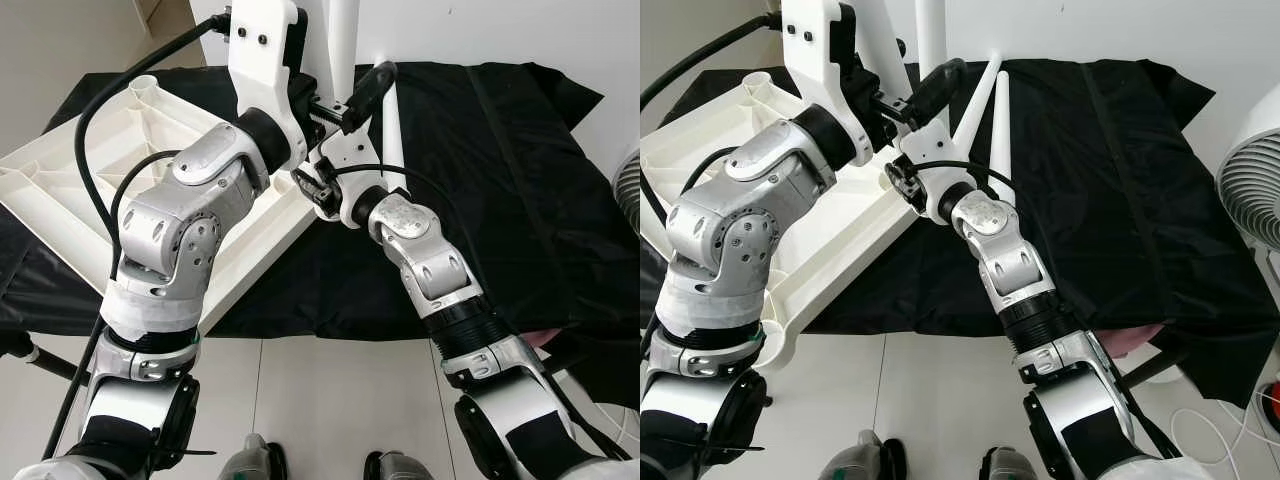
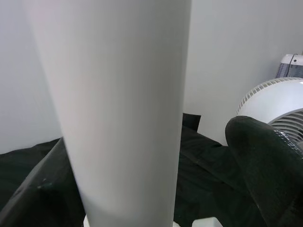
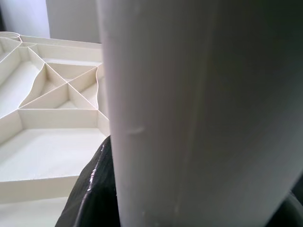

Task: Building children table

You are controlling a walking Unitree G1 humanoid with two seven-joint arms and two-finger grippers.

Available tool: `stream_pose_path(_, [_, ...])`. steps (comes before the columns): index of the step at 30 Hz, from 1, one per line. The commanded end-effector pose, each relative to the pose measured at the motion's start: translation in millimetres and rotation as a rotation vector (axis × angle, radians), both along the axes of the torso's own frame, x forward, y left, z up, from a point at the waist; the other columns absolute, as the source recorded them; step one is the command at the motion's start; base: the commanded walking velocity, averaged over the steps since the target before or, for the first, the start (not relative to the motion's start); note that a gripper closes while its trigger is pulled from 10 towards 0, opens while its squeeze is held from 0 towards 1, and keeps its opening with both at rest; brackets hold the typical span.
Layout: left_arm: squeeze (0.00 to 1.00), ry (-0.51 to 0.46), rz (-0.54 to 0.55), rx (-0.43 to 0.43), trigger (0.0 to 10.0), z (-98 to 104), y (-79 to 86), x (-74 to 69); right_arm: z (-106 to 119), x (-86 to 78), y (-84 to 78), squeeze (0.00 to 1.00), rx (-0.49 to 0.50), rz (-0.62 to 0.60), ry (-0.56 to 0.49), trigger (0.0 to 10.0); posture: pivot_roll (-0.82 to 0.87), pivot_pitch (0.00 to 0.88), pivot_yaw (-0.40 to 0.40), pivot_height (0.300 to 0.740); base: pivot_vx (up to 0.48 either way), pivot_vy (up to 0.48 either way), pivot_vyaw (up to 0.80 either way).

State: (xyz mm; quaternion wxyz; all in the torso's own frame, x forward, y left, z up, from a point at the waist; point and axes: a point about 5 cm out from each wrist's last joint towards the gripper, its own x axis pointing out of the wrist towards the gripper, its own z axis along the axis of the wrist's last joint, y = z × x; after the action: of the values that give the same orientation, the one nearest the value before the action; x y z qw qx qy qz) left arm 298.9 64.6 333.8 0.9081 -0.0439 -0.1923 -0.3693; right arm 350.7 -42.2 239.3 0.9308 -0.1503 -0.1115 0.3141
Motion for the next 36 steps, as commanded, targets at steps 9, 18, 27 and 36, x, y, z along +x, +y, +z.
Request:
stream_pose_path(9, [0.00, -0.069, 0.000, 0.047, 10.0, 2.5, 13.1, -9.5, 13.7, 7.6, -20.9, 0.00, 0.224, -0.134, 0.001, 10.0, -0.04, 0.093, 0.064, 0.740, 0.000, 0.000, 0.00])
stream_pose_path(18, [0.00, -0.062, 0.079, 0.060, 10.0, -3.9, 23.8, -10.2, 18.4, 5.9, -39.8, 0.00, 0.345, -0.217, -0.036, 10.0, -0.05, 0.098, 0.068, 0.740, 0.000, 0.000, 0.00])
stream_pose_path(27, [0.00, -0.006, 0.144, 0.058, 10.0, -22.2, 27.6, 0.3, 6.6, -1.8, -51.3, 0.00, 0.386, -0.266, -0.024, 10.0, -0.07, 0.078, 0.067, 0.740, 0.000, 0.000, 0.00])
stream_pose_path(36, [0.00, 0.049, 0.126, 0.054, 10.0, -38.1, 22.2, 5.7, -2.4, -6.9, -47.7, 0.00, 0.369, -0.251, -0.015, 10.0, -0.10, 0.030, 0.070, 0.740, 0.000, 0.000, 0.00])
